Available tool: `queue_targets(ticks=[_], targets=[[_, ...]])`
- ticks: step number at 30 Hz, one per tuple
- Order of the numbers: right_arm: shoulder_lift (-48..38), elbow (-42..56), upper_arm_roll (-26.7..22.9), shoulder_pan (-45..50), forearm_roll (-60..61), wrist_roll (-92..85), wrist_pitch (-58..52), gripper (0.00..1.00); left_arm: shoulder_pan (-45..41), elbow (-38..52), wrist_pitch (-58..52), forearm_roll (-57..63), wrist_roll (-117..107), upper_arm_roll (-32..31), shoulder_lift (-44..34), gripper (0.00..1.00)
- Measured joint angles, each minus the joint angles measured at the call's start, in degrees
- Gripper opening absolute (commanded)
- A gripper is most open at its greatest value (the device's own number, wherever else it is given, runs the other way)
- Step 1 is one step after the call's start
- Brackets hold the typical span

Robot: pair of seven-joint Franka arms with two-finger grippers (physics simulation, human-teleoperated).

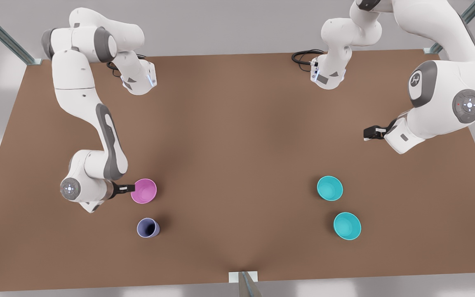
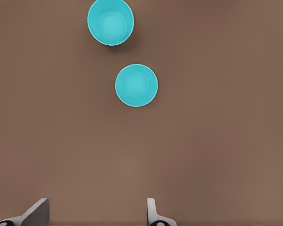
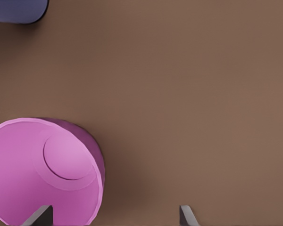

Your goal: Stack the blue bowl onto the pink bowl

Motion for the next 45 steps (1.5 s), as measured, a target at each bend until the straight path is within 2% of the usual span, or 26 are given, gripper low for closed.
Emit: queue_targets(ticks=[15, 18, 20, 23, 31, 35, 38, 41, 45], targets=[[3.8, -2.9, 0.3, 1.0, 5.4, -3.6, 5.7, 0.99, -0.1, 0.5, -2.3, 0.1, 0.3, -1.3, -0.3, 1.00], [4.1, -3.3, 0.9, 1.1, 7.0, -4.2, 5.8, 0.56, 0.0, 0.5, -2.7, 0.1, 0.3, -1.3, -0.3, 1.00], [4.2, -3.3, 1.2, 1.1, 8.2, -5.0, 5.7, 0.33, 0.0, 0.5, -2.8, 0.1, 0.3, -1.3, -0.3, 1.00], [3.9, -3.2, 1.3, 1.4, 9.0, -6.0, 5.1, 0.21, 0.0, 0.5, -3.0, 0.1, 0.3, -1.3, -0.3, 1.00], [0.2, -2.9, 1.3, 3.9, 8.7, -6.6, 1.5, 0.21, -0.1, 0.5, -3.2, 0.1, 0.3, -1.3, -0.3, 1.00], [-2.5, -2.5, 1.3, 11.7, 10.7, -4.9, -0.8, 0.21, -0.1, 0.5, -3.5, 0.1, 0.3, -2.0, -0.3, 1.00], [-3.5, 1.6, 1.3, 19.3, 12.6, -1.2, -2.0, 0.21, -0.3, 0.5, -3.9, 0.1, 0.3, -2.6, -0.2, 1.00], [0.8, 10.8, 1.3, 25.3, 15.7, 3.7, -2.1, 0.21, -0.1, 0.5, -4.1, 0.1, 0.3, -2.6, 0.7, 1.00], [11.2, 20.3, 1.3, 32.1, 18.6, 10.9, 5.1, 0.21, 0.2, 0.5, -3.8, 0.2, 0.3, -2.6, 1.6, 1.00]])
